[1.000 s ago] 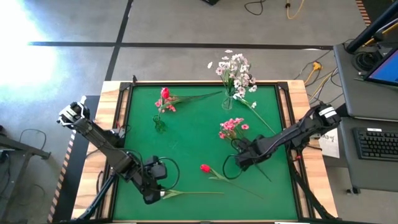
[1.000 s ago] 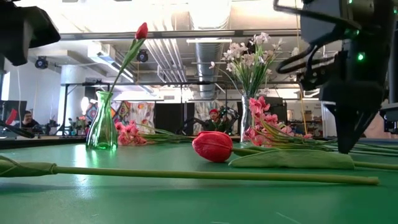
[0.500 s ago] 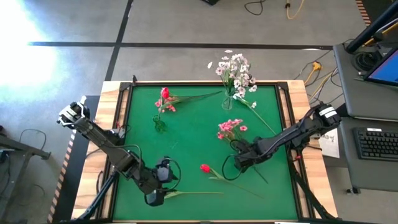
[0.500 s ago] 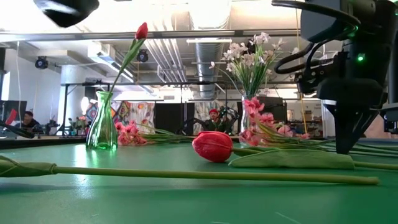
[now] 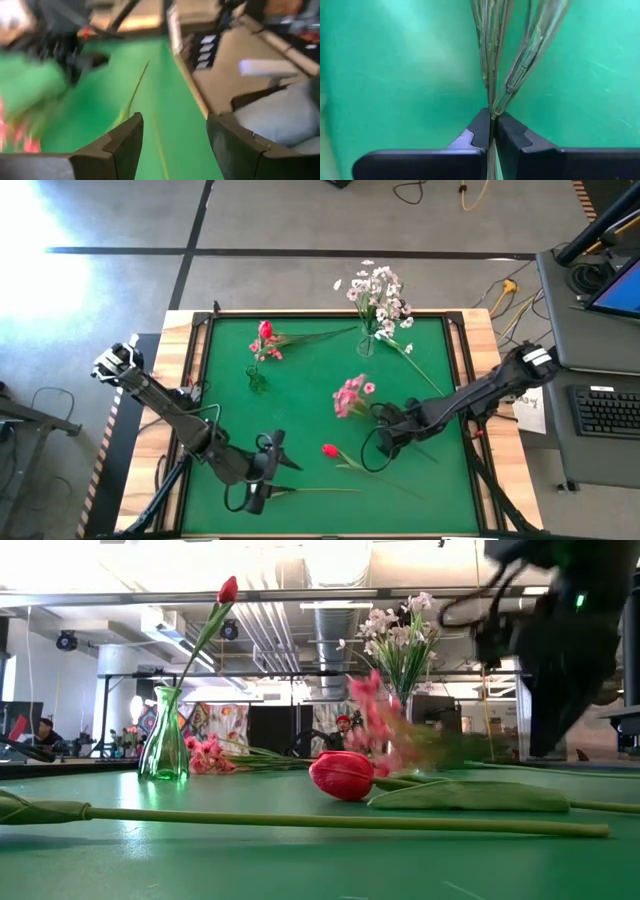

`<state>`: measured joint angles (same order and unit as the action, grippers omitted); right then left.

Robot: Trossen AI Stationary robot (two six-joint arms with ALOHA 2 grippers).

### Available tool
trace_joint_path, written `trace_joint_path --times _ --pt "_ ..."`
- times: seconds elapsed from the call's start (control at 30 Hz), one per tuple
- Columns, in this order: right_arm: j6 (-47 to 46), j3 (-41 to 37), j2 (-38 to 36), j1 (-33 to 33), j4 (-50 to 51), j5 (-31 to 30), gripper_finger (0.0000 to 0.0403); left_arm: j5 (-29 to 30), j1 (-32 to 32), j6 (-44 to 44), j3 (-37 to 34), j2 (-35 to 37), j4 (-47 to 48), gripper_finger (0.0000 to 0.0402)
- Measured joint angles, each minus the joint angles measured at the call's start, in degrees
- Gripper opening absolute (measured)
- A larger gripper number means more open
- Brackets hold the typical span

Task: Sort flowers into vase by color
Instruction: Put the bottom pink flowers into the green vase

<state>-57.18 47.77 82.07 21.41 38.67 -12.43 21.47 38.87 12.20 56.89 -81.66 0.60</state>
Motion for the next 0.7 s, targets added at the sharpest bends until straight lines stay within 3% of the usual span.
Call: trace_joint_path --times 0.1,0.3,0.4,0.5,0.7 --pt "1.43 1.09 -4.03 1.23 -0.55 -1.46 0.0013 -1.27 -0.76 -6.22 -0.87 0.01 -6.50 0.0205" --pt "8.32 1.10 -12.99 5.52 -8.83 -12.16 0.0013 -1.21 -1.95 -9.16 -6.41 0.03 -17.09 0.0205" --pt "17.30 0.70 -15.25 7.10 -19.25 -16.79 0.0013 1.15 -2.70 -9.17 -11.03 0.03 -27.49 0.0205" --pt "30.03 0.66 -15.09 7.61 -32.83 -17.63 0.0013 4.84 -4.47 -8.86 -15.36 -0.57 -38.28 0.0205" --pt "50.53 0.66 -10.92 7.40 -56.12 -17.64 0.0013 3.43 -8.15 -8.67 -19.45 -3.88 -50.94 0.0205"
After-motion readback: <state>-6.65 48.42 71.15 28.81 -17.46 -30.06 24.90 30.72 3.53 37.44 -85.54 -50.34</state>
